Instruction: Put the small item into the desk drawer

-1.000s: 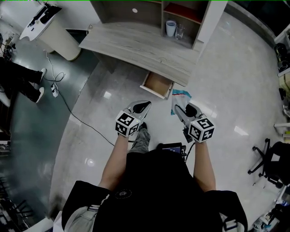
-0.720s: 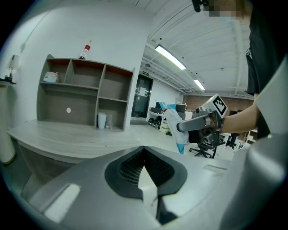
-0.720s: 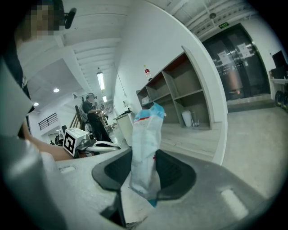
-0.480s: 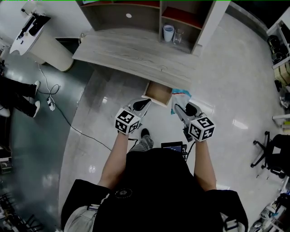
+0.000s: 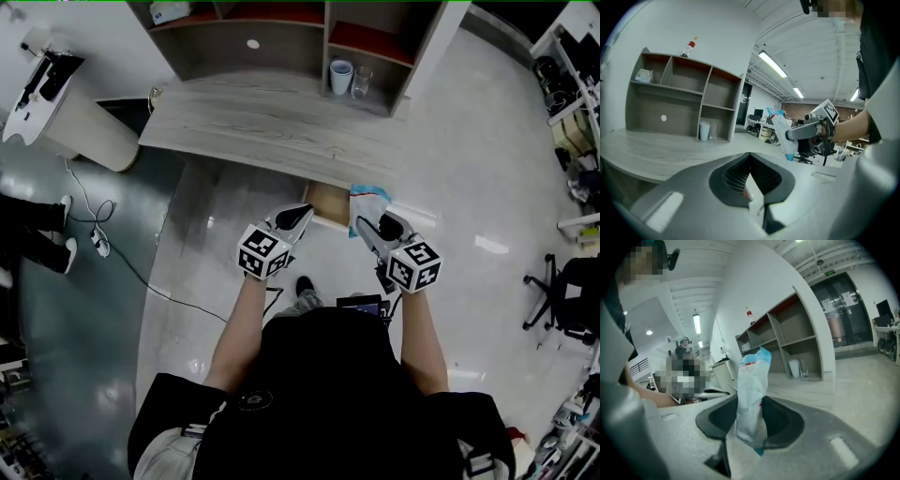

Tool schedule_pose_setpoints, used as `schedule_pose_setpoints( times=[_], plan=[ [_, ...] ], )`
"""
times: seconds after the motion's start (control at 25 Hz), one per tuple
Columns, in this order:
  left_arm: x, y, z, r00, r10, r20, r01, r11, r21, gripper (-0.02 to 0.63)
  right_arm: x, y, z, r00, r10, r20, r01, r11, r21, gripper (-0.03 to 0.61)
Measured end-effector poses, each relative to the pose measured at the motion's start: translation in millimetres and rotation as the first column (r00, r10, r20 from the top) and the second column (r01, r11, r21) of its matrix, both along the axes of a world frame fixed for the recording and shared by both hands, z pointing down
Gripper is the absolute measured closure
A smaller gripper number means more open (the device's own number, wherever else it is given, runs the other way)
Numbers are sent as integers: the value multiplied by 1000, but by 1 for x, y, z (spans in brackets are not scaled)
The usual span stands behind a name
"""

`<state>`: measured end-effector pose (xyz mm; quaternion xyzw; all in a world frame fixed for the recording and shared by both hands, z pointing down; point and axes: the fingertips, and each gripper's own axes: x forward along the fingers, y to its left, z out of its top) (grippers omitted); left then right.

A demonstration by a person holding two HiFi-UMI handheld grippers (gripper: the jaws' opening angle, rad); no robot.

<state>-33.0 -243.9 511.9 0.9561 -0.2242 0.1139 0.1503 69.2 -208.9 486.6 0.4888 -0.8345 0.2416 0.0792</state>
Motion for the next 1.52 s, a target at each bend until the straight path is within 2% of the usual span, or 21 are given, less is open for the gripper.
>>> schedule_pose_setpoints(
  times=[0.48,1.52],
  plan=[
    [17,-3,-2,1000,-27,-5,27,1000,-8,612,11,-13,0,999,-23,26,23,1000,-2,416],
    [46,-3,-2,995,-90,51,89,996,6,612,43,-25,2,990,-102,94,103,995,-1,416]
  ],
)
